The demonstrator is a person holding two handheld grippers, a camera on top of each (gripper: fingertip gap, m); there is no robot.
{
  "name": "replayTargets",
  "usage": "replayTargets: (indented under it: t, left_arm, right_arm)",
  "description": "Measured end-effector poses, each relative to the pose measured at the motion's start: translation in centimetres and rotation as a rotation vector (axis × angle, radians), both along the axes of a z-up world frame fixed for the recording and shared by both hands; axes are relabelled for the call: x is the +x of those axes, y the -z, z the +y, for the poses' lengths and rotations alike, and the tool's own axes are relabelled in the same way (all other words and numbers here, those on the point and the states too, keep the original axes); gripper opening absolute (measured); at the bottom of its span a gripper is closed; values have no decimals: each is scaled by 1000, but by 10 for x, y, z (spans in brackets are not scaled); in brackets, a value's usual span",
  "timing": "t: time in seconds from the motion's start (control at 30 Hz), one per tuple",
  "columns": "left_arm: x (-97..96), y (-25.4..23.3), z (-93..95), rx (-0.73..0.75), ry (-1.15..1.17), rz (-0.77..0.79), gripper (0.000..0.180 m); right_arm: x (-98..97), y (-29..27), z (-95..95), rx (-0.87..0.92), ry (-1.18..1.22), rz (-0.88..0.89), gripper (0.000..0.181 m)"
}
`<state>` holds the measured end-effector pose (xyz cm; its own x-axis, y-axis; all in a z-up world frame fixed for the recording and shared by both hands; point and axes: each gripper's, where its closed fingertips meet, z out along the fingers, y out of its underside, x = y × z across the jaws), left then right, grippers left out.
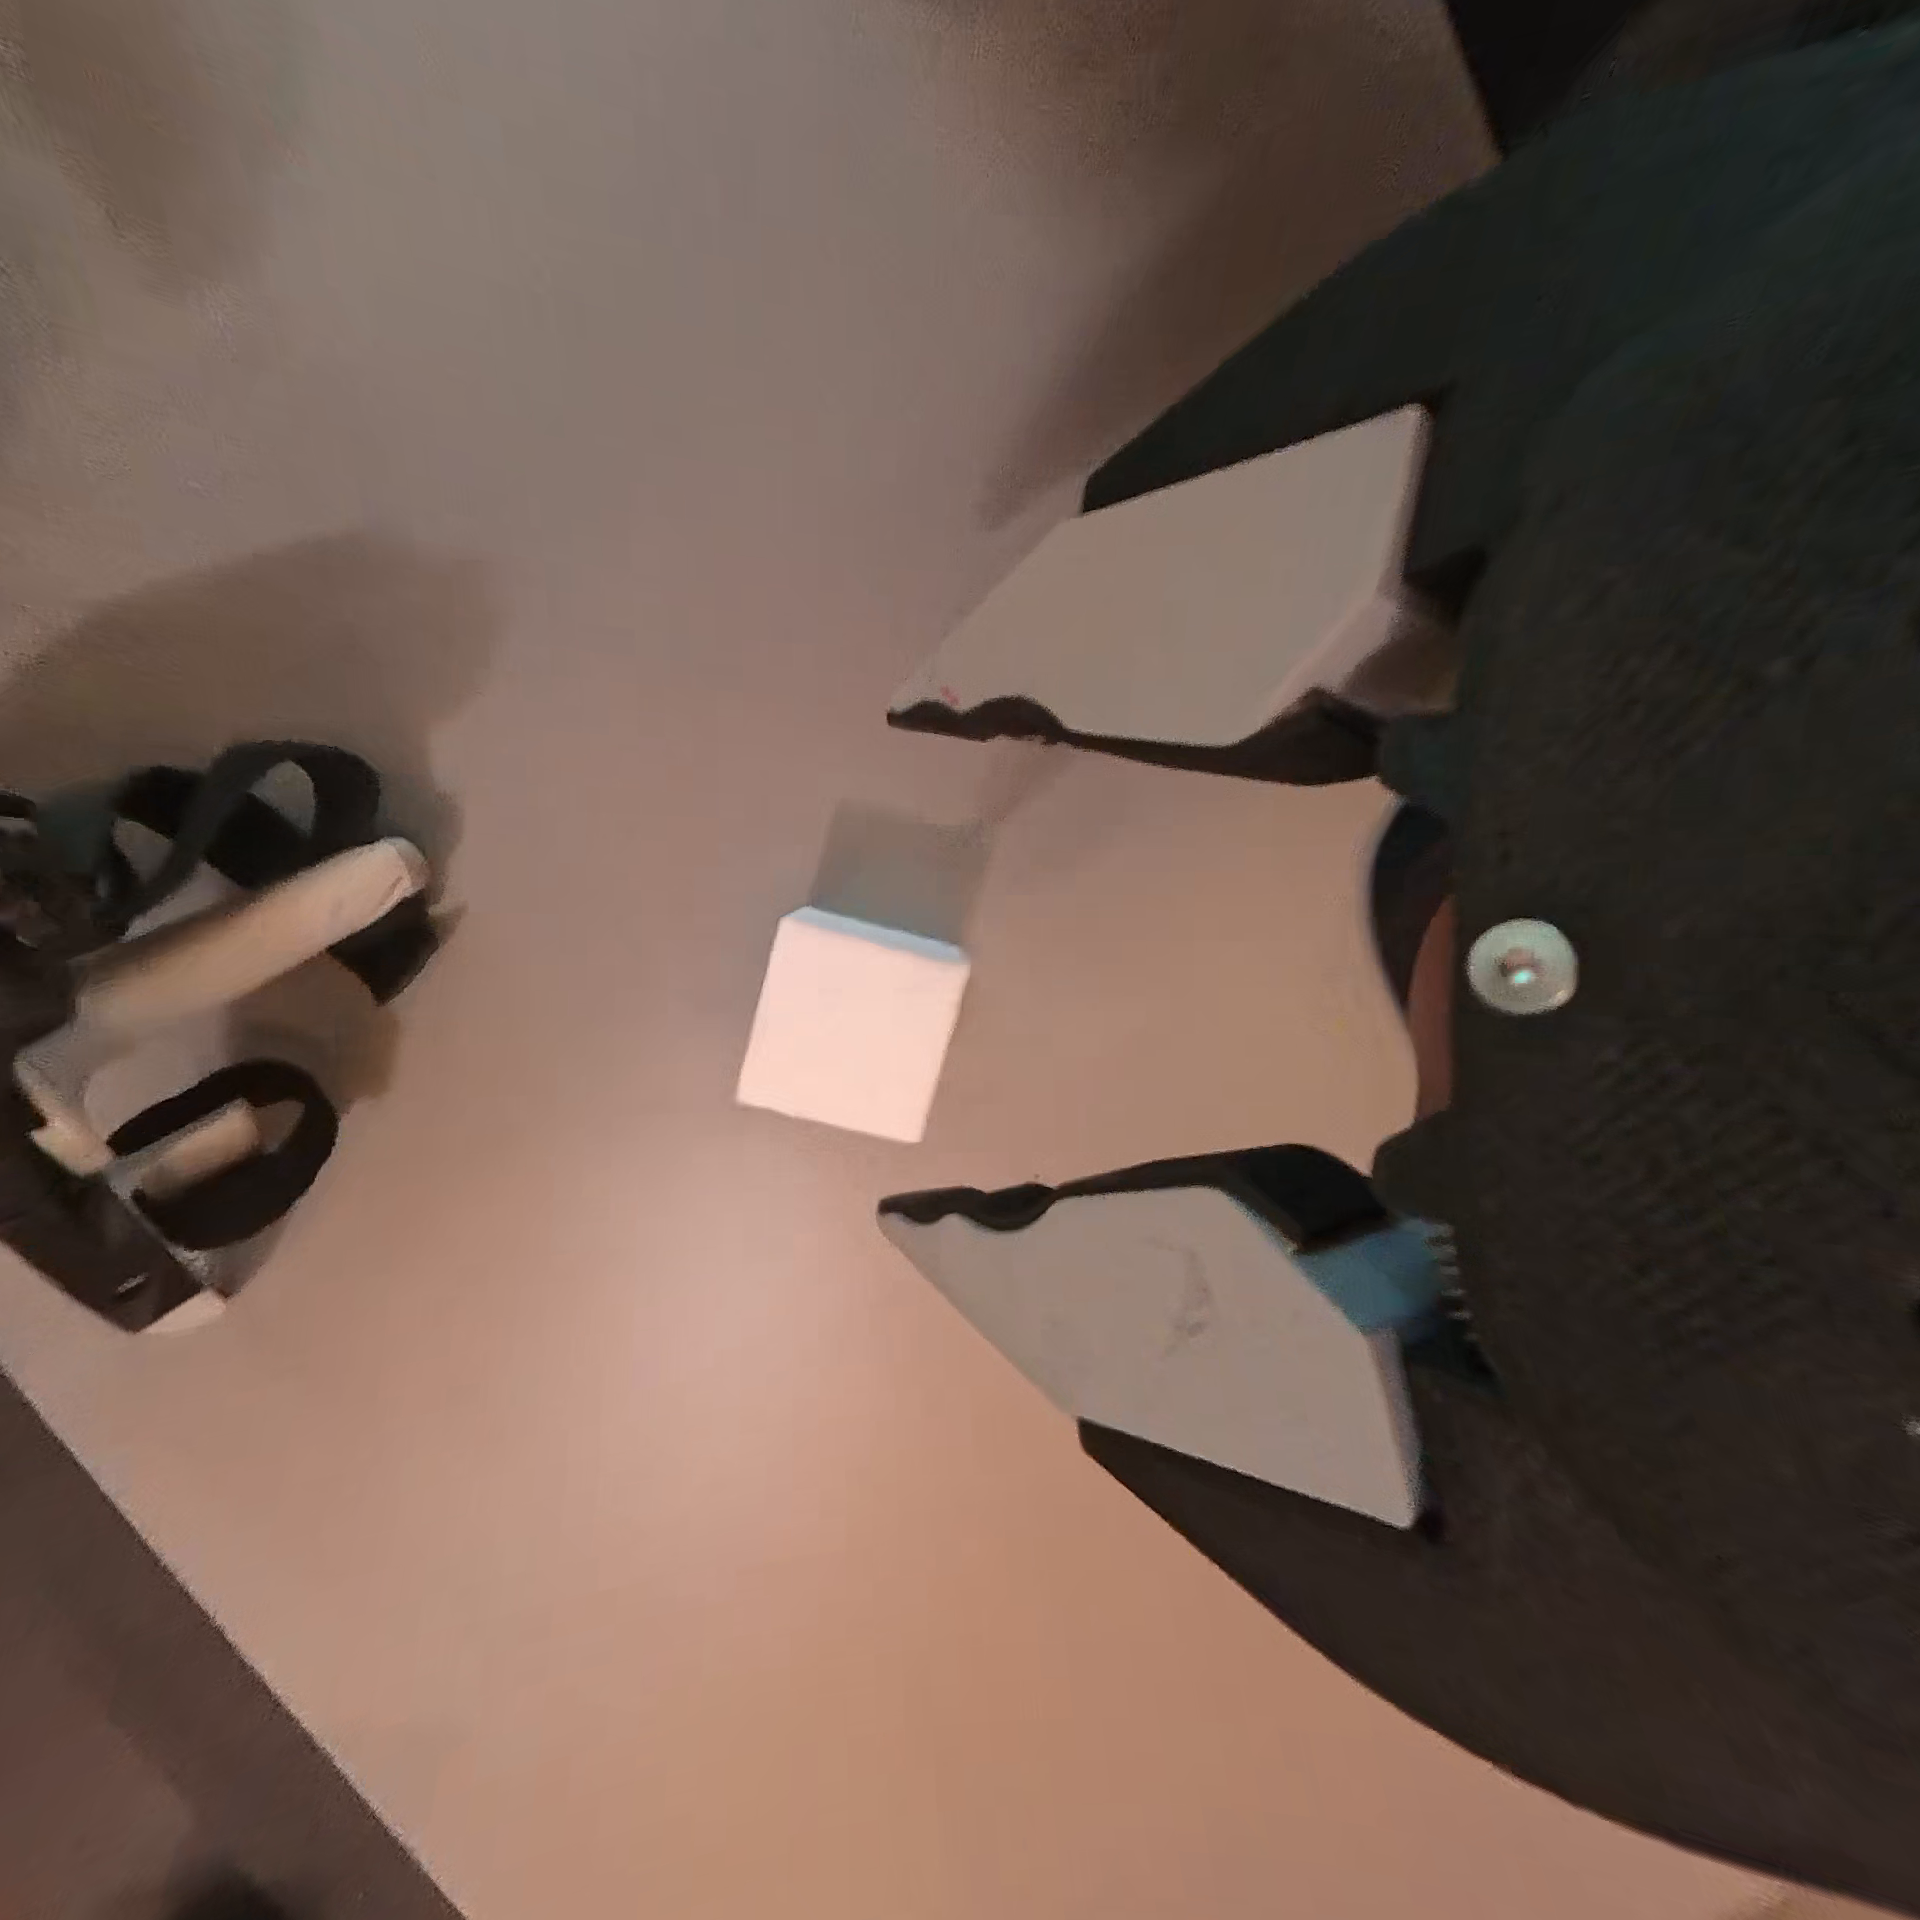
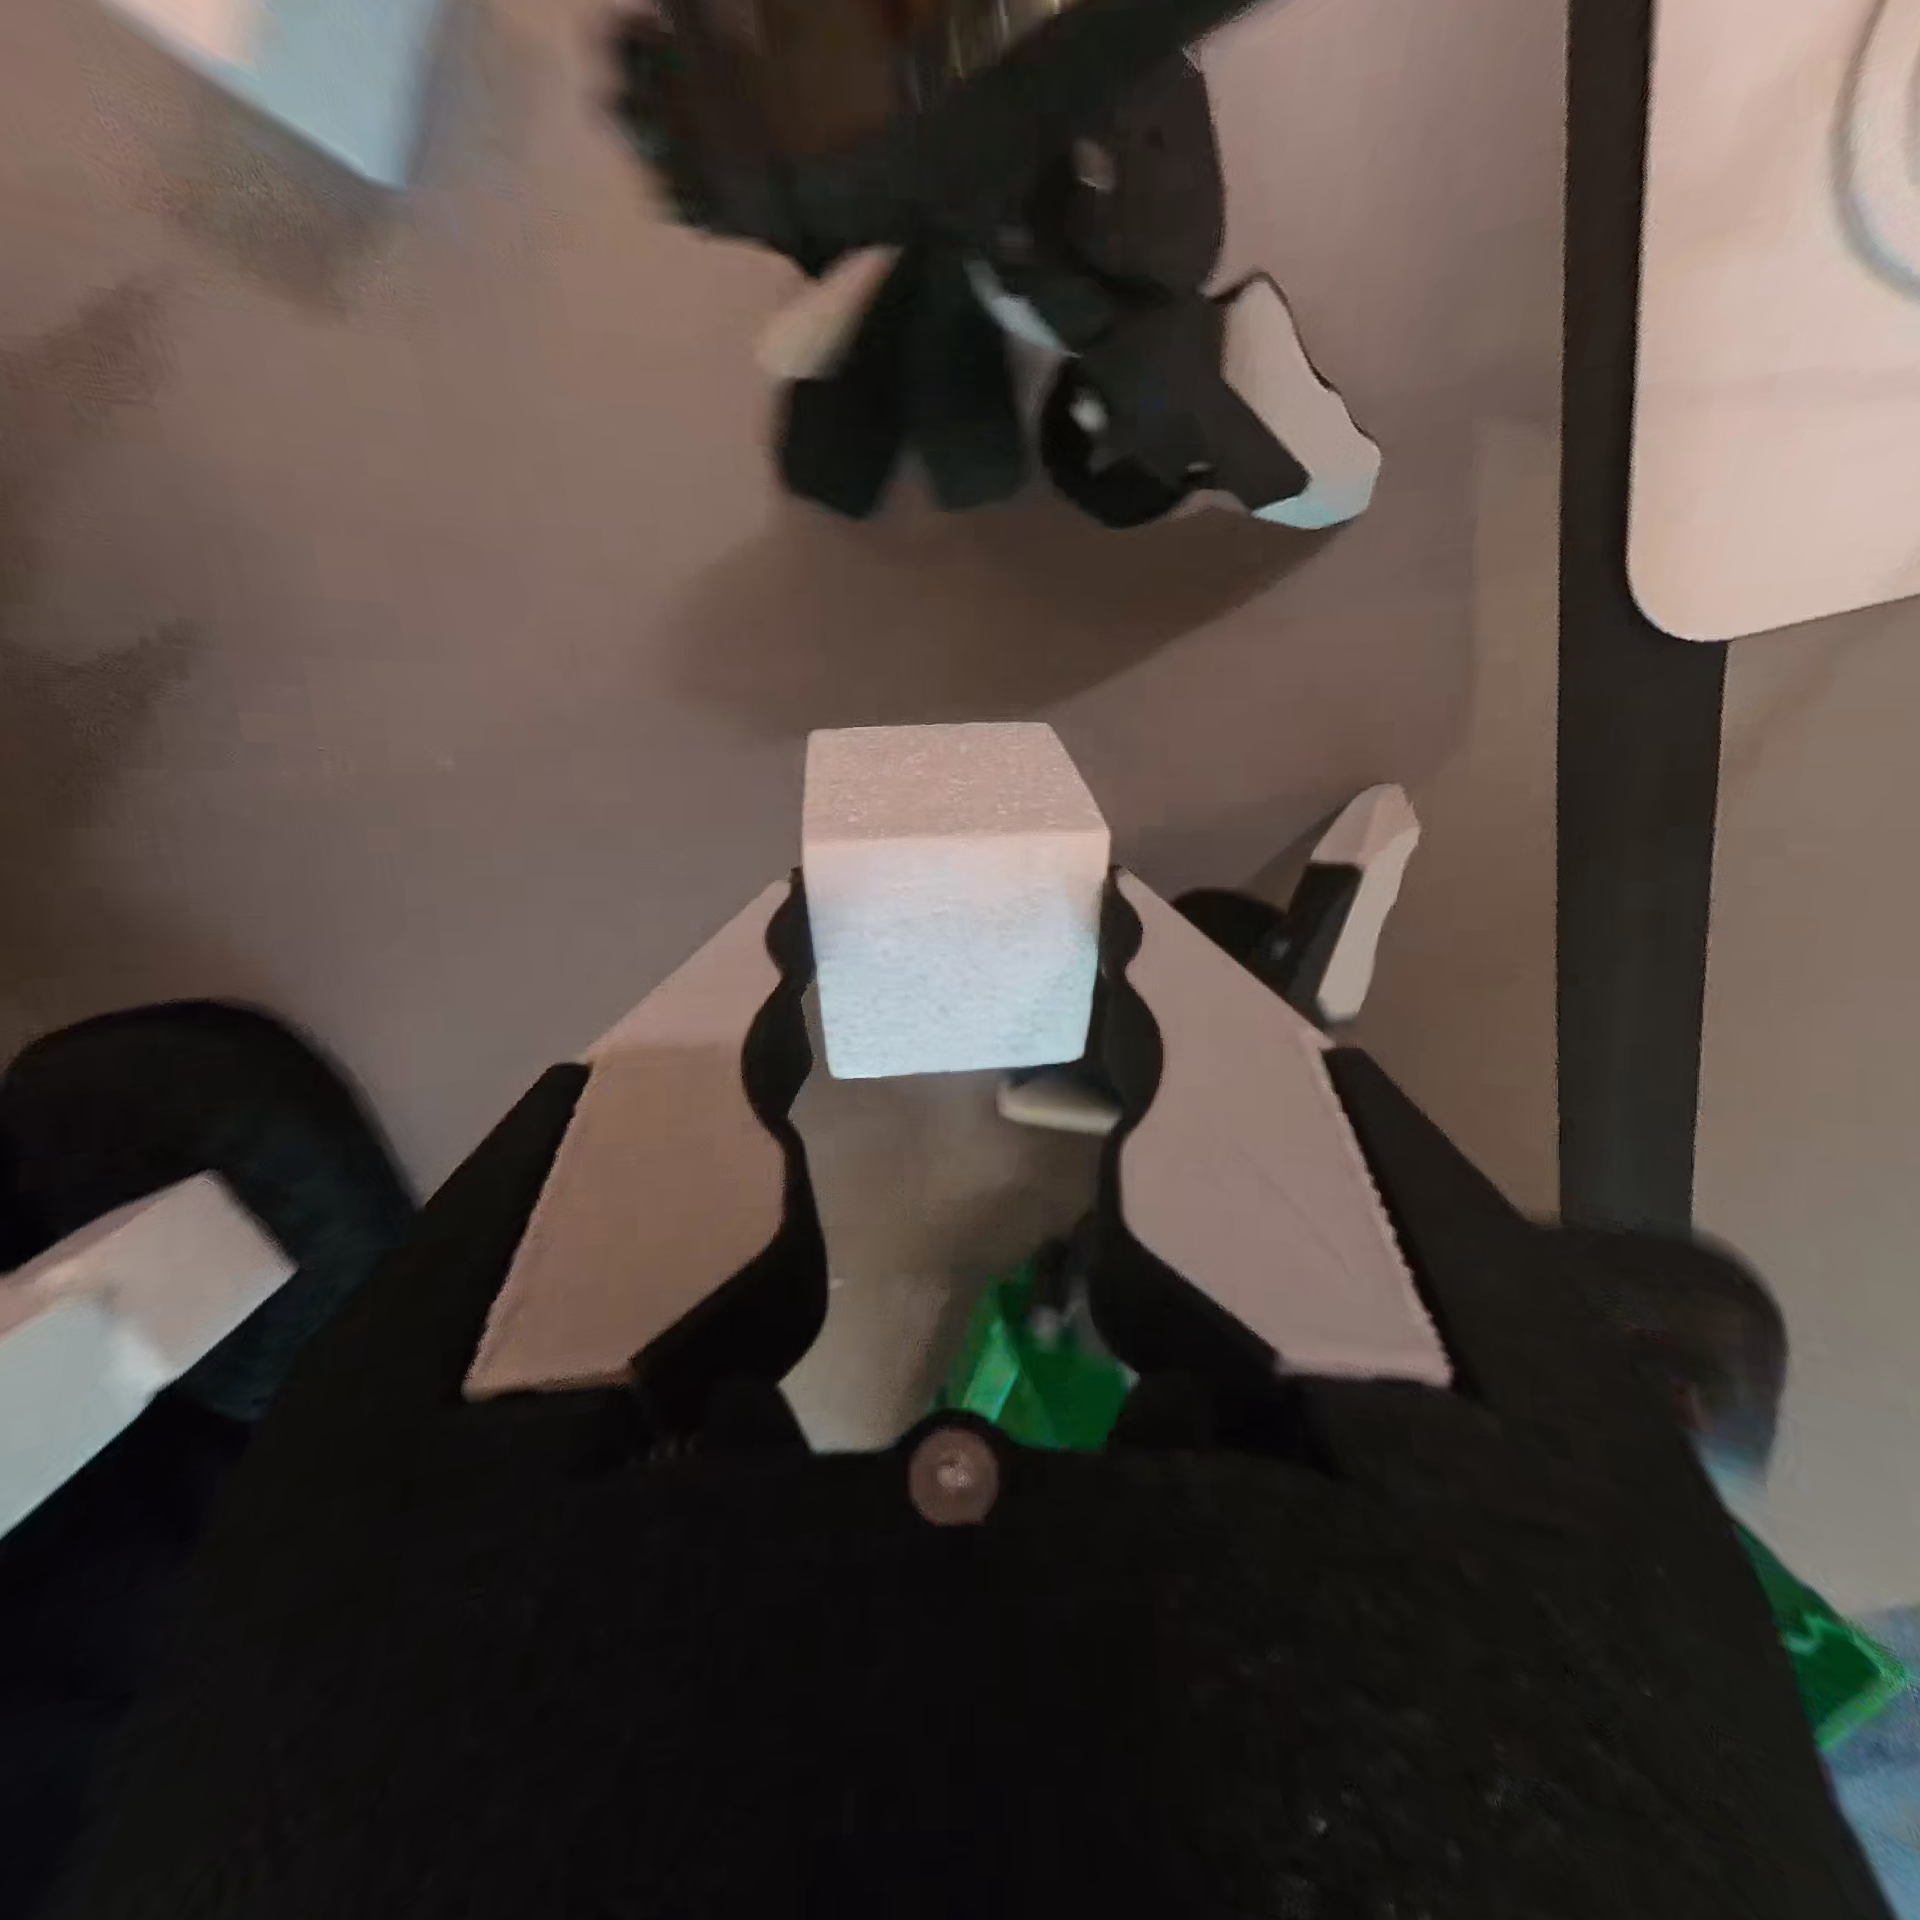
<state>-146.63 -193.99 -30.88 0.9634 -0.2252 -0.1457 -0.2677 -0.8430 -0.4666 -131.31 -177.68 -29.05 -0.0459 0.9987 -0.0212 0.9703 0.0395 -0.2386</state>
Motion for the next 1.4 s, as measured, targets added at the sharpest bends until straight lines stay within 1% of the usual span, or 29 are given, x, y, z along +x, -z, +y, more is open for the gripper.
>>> replayTargets:
  t: [0.13,0.2,0.23,0.27,0.3,0.37,0.47,0.57,0.73,0.8,0.87,0.9,1.03,1.1,1.17,1.3,1.33,1.4]
  left_arm:
    - [-10,47,19,-147,107,11,84]
    - [-12,68,16,-233,150,35,75]
    - [-14,76,16,-252,157,58,73]
    - [-14,80,15,-260,163,70,62]
    - [-10,83,14,-262,166,58,56]
    - [-6,83,14,-252,153,51,56]
    - [5,78,8,-262,179,42,56]
    - [17,58,7,-213,201,55,56]
    - [46,22,-3,-129,257,38,56]
    - [58,0,-4,-86,276,24,56]
    - [73,-29,-3,-33,299,7,56]
    - [82,-44,-2,-1,314,-3,56]
    - [120,-105,-2,124,378,-64,56]
    - [145,-133,-7,159,422,-111,56]
    - [175,-162,-18,174,487,-157,56]
    - [254,-220,-56,222,702,-197,56]
    - [274,-228,-64,227,750,-207,56]
    - [303,-225,-76,193,822,-172,56]
  right_arm:
    - [52,-92,-56,41,-97,141,54]
    - [79,-134,-84,69,-132,189,54]
    - [91,-151,-96,89,-142,214,54]
    - [103,-165,-110,98,-152,229,54]
    - [115,-176,-126,93,-171,233,54]
    - [135,-186,-163,68,-217,230,54]
    - [153,-170,-221,24,-290,175,54]
    - [161,-132,-253,67,-346,95,54]
    - [170,-82,-272,50,-341,-7,55]
    - [176,-68,-277,27,-345,-53,57]
    - [178,-60,-275,43,-342,-75,58]
    - [178,-58,-275,46,-340,-75,61]
    - [173,-69,-281,-19,-295,10,66]
    - [171,-83,-280,-51,-255,73,77]
    - [175,-101,-274,-77,-205,152,77]
    - [198,-130,-245,-113,-36,298,76]
    - [206,-133,-237,-133,15,329,74]
    - [223,-133,-221,-181,121,378,74]
